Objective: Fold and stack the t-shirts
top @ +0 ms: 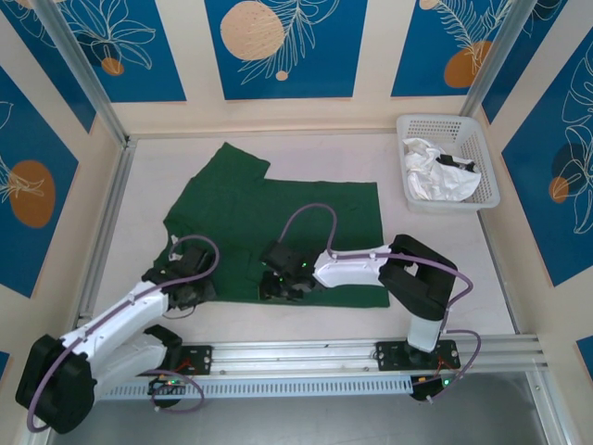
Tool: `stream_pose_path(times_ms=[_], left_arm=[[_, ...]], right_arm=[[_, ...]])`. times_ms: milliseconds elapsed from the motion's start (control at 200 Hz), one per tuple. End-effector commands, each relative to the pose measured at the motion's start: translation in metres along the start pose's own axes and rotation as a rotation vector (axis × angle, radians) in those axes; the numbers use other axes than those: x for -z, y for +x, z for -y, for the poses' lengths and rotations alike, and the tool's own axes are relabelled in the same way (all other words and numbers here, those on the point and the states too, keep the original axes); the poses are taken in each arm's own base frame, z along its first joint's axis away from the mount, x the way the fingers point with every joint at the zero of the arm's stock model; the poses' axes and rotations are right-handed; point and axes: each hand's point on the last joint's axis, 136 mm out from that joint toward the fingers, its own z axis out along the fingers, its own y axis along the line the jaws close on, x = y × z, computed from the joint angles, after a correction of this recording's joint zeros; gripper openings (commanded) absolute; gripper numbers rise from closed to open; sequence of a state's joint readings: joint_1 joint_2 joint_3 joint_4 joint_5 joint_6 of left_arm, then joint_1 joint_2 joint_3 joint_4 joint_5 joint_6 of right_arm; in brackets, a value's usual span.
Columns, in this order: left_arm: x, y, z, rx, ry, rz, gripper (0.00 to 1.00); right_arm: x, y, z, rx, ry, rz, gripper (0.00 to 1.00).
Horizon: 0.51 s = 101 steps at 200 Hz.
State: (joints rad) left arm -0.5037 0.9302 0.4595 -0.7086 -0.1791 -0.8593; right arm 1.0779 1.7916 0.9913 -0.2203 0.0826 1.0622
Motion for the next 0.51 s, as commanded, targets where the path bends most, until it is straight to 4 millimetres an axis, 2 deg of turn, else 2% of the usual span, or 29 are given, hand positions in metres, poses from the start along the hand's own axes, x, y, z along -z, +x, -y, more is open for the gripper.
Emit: stream_pose_path(times_ms=[0, 60, 180, 230, 345, 415, 500], left_arm=[[0.022, -0.012, 0.005, -0.005, 0.005, 0.034, 0.23], [0.037, -0.028, 0.015, -0.020, 0.028, 0.081, 0.32], [0.071, -0.074, 0.046, -0.047, 0.065, 0.186, 0.49], [0.084, -0.097, 0.062, -0.058, 0.080, 0.231, 0.58], [0.103, -0.156, 0.099, -0.055, 0.107, 0.317, 0.67], [0.103, -0.194, 0.119, -0.041, 0.122, 0.337, 0.70], [0.092, -0.240, 0.146, -0.050, 0.169, 0.340, 0.73]], right_arm=[[0.009, 0.015, 0.052, -0.043, 0.189, -0.049, 0.39], [0.021, 0.006, 0.044, -0.033, 0.162, -0.026, 0.49], [0.051, -0.014, 0.019, -0.012, 0.064, 0.017, 0.59], [0.066, -0.026, 0.014, -0.013, 0.035, 0.048, 0.62], [0.100, -0.060, 0.006, -0.035, -0.066, 0.112, 0.66], [0.121, -0.094, 0.017, -0.083, -0.107, 0.172, 0.67], [0.151, -0.146, 0.052, -0.133, -0.053, 0.302, 0.67]])
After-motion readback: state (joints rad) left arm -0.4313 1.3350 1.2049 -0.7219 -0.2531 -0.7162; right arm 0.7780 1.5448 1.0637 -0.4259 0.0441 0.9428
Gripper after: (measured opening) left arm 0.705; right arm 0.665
